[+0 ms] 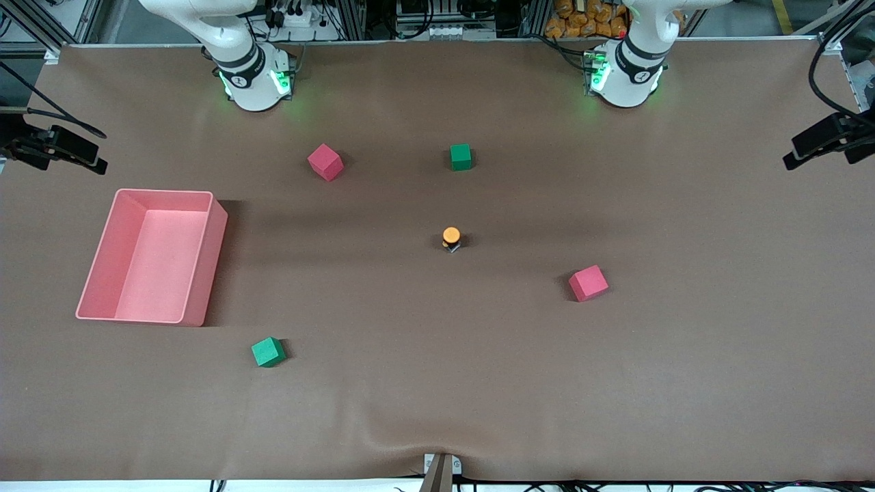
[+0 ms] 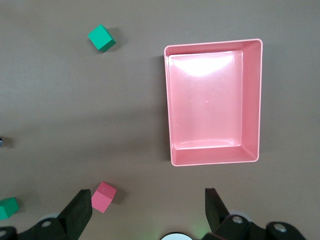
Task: Place and upright button with both arms
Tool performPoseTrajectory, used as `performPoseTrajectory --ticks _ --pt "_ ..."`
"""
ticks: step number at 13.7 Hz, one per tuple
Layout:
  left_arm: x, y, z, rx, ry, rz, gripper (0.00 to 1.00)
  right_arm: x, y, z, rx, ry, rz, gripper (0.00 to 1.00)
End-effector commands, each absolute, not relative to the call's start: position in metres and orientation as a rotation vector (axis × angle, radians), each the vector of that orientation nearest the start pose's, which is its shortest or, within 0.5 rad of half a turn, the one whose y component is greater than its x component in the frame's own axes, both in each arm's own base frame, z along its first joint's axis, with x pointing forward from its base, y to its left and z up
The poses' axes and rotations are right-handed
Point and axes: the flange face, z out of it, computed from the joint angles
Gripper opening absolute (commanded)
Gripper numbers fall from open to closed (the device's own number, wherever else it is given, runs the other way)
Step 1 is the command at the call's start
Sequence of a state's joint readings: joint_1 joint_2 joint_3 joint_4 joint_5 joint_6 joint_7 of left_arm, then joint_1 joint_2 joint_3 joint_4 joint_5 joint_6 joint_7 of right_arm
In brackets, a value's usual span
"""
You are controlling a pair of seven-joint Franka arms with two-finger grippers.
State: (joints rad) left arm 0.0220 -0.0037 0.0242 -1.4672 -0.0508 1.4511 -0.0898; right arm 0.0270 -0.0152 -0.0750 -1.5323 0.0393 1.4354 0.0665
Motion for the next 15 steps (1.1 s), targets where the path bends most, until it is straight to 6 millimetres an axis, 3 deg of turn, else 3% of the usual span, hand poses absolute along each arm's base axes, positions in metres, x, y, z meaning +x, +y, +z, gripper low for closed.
performPoseTrajectory --ticks 1,4,9,15 --pt "0.528 0.016 0.667 -3.19 -0.199 0.061 1.0 0.534 -0.022 0.642 -3.078 0.19 0.129 1.0" --pt "0.528 0.005 0.658 -3.184 -0.278 0.129 1.0 0.534 -0.022 0.642 -3.078 0.192 0.129 1.0" --pt "0.535 0.005 0.652 -3.187 -0.132 0.122 1.0 0.534 -0.023 0.641 -3.077 0.195 0.131 1.0" --pt "0.539 0.002 0.648 -3.185 -0.115 0.134 1.0 0.534 -0.023 0.64 -3.077 0.197 0.136 1.0"
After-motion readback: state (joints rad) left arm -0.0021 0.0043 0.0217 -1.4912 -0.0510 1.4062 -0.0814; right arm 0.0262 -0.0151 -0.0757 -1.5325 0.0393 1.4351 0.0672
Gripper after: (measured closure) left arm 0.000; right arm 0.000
